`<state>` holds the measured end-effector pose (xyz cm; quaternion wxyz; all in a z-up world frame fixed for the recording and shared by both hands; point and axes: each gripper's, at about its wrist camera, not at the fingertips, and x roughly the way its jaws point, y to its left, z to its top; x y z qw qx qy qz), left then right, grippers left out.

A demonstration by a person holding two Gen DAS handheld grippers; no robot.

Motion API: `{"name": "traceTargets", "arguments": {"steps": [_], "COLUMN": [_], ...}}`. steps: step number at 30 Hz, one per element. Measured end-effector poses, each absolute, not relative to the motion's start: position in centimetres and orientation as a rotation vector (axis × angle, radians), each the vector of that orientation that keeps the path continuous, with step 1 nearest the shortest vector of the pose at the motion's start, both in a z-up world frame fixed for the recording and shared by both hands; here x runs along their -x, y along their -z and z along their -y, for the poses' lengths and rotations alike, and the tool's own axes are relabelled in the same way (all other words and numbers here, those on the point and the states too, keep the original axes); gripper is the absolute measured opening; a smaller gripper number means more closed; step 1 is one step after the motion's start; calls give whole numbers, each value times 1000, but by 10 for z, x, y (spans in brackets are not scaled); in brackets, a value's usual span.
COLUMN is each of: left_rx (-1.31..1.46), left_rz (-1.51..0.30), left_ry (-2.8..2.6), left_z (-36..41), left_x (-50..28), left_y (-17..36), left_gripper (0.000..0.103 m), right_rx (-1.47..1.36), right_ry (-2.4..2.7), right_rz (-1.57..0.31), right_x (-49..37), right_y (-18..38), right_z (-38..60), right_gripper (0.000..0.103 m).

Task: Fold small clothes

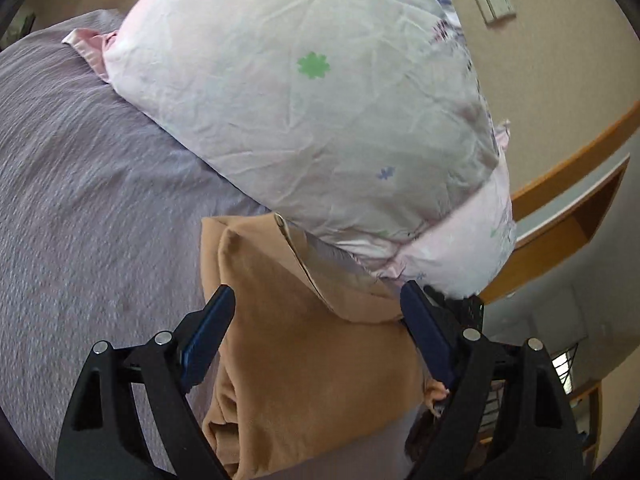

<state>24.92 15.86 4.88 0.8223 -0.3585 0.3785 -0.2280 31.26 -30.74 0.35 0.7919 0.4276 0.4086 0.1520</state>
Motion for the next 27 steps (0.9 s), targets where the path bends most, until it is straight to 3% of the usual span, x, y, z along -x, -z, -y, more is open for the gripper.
{"name": "traceTargets", "arguments": {"steps": [4, 10, 17, 27], "left_rx": [712, 714, 679, 683], "left_rz": [-847, -950, -1041, -1025], "left_ry": [499, 488, 495, 377], "left_z": [-146, -156, -143, -134], "left_x": [-242, -223, -202, -226], "left_y": [-50, -30, -7, -5], "left_gripper": [85, 85, 83, 78], "right_rx": [-1020, -818, -807, -888], "right_ry": [-332, -329, -382, -420], "right_rz": [-745, -725, -591, -506], "right_x": [-320, -269, -219, -206], "right_y": [-12, -36, -41, -43], "right_z": [318, 310, 342, 356], "right_gripper": [85, 89, 95, 96]}}
